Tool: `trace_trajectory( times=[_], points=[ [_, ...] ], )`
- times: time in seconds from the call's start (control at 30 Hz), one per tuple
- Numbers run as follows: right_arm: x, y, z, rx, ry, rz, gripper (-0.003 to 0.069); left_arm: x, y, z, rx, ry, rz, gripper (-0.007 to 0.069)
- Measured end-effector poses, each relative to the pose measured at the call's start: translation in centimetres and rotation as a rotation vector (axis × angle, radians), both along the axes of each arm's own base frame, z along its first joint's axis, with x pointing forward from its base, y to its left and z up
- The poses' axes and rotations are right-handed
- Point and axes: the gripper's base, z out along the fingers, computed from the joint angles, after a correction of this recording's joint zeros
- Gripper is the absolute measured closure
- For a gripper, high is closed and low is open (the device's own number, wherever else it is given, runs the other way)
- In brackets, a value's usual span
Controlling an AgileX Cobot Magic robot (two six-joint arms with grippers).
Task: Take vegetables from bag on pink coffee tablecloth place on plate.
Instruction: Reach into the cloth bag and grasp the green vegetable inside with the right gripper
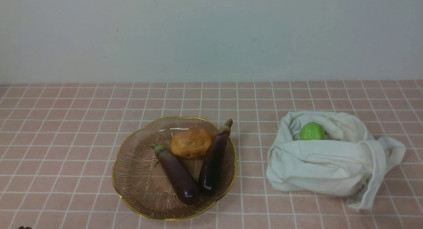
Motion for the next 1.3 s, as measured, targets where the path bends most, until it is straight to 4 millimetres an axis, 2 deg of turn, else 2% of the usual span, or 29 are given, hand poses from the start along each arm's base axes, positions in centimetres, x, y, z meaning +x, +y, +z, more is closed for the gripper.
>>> trace_trajectory(
  times=[0.8, 0.9, 1.13, 1.3],
  points=[
    [0.0, 0.0, 0.0, -0.005, 0.0, 0.001, 0.0673, 0.0, 0.0, 0.0, 0.0, 0.0, 0.0, 0.0629],
    [0.1, 0.2, 0.3, 0.109, -0.057, -0.002, 0.0673, 0.0, 0.0, 0.0, 0.0, 0.0, 0.0, 0.0629],
    [0.2, -0.1, 2.6, 0.665, -0.316, -0.052, 0.0673, 0.0, 0.0, 0.0, 0.0, 0.0, 0.0, 0.0629],
    [0.1, -0.6, 3.2, 0.806, -0.4, -0.083, 0.0673, 0.0, 0.0, 0.0, 0.0, 0.0, 0.0, 0.0629]
  ],
)
